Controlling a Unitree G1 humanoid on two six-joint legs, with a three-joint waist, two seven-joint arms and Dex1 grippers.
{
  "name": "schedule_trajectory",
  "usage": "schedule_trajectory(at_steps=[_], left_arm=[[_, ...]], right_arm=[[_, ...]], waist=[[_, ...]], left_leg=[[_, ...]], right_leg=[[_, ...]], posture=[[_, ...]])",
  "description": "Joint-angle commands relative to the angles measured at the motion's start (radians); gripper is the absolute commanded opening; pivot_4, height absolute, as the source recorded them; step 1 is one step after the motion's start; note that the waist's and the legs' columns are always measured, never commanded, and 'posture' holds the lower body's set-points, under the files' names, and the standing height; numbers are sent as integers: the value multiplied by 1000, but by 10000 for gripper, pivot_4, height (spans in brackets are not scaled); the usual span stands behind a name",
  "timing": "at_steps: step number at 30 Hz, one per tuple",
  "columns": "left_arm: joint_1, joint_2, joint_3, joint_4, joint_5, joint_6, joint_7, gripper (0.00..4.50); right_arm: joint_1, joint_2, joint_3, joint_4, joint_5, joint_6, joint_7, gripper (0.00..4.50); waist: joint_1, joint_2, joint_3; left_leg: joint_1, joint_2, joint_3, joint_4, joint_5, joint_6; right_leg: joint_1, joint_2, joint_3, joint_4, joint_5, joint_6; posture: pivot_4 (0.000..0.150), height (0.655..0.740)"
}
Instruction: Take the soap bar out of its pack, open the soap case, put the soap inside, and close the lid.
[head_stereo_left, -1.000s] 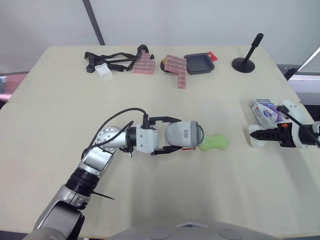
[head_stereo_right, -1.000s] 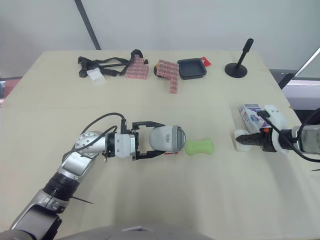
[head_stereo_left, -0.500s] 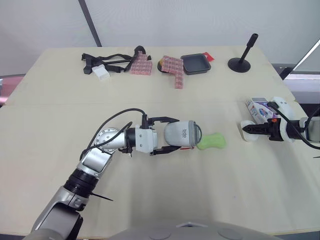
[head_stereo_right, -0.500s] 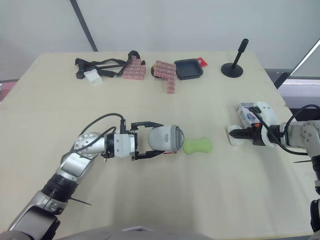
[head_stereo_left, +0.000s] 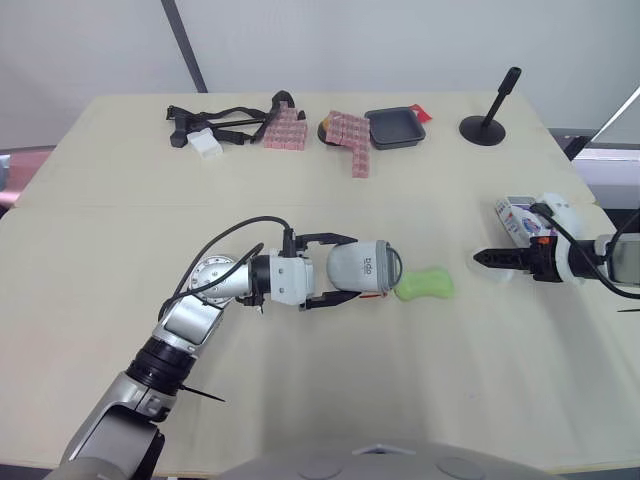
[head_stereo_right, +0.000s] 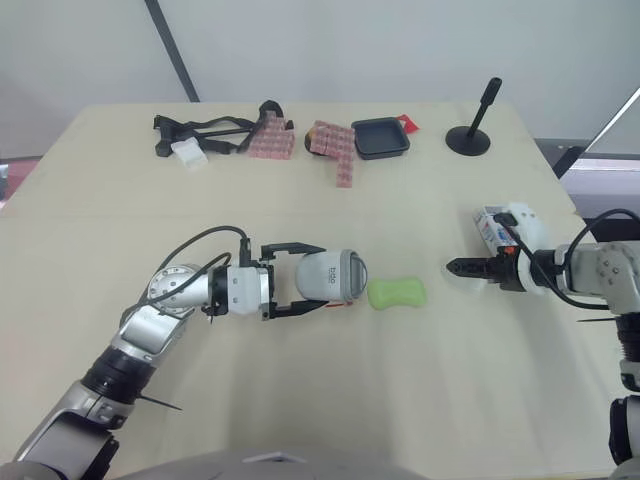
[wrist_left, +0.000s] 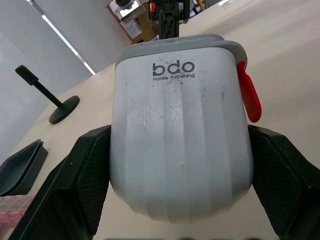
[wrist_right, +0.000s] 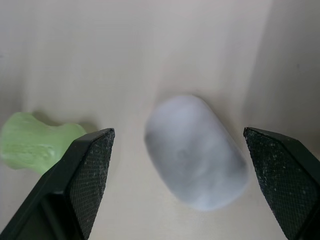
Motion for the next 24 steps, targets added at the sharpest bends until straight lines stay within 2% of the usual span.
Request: schedule_trajectory(at_steps=[1, 4, 7, 11, 15, 20, 24], left_arm=[[-12, 10, 10, -7, -4, -22, -4, 34667], [-21, 15, 14, 8, -10, -29, -13, 34667], [-32, 20, 17, 27, -14, -34, -22, 34667], [-38, 29, 17, 40, -23, -23, -39, 34667], [-39, 36, 16, 43, -49, 28, -65, 34667], [-50, 56, 11, 28, -69, 153, -107, 34667], [-68, 86, -4, 12, -53, 237, -147, 34667]], right_arm=[[36, -18, -105, -127, 59, -41, 73, 44400], [135, -11, -155, -241, 46, -198, 181, 44400], [308, 16, -175, -341, -42, -475, 318, 44400], [493, 126, -208, -354, -152, -875, 471, 44400], [658, 202, -175, -318, -270, -1231, 621, 44400], [746, 294, -133, -223, -338, -1468, 655, 44400], [748, 319, -98, -151, -363, -1548, 653, 44400]], waist=[[4, 0, 0], [15, 0, 0], [21, 0, 0], [14, -1, 0], [6, 0, -1], [-27, 0, -1], [-41, 0, -1]], left_leg=[[0, 2, 0, 0, 0, 0], [0, 3, 0, 0, 0, 0], [-1, 4, 1, 0, 0, 0], [-5, 6, 5, 0, 0, 1], [-8, 7, 6, 0, 0, 1], [-8, 8, 6, 1, -3, 7], [-7, 8, 6, 1, -2, 9]], right_leg=[[0, 0, 0, 0, 0, 0], [0, 0, -1, 0, 0, 0], [0, -1, -3, -1, 0, 0], [-3, -2, -4, -2, 0, 0], [-8, -2, -4, 1, -3, -5], [-9, -2, -4, 2, -3, -6], [-9, -2, -5, 3, -3, -6]], posture=[[1500, 7400], [1500, 7400], [1500, 7400], [1500, 7400], [1500, 7400], [1500, 7400], [1500, 7400]])
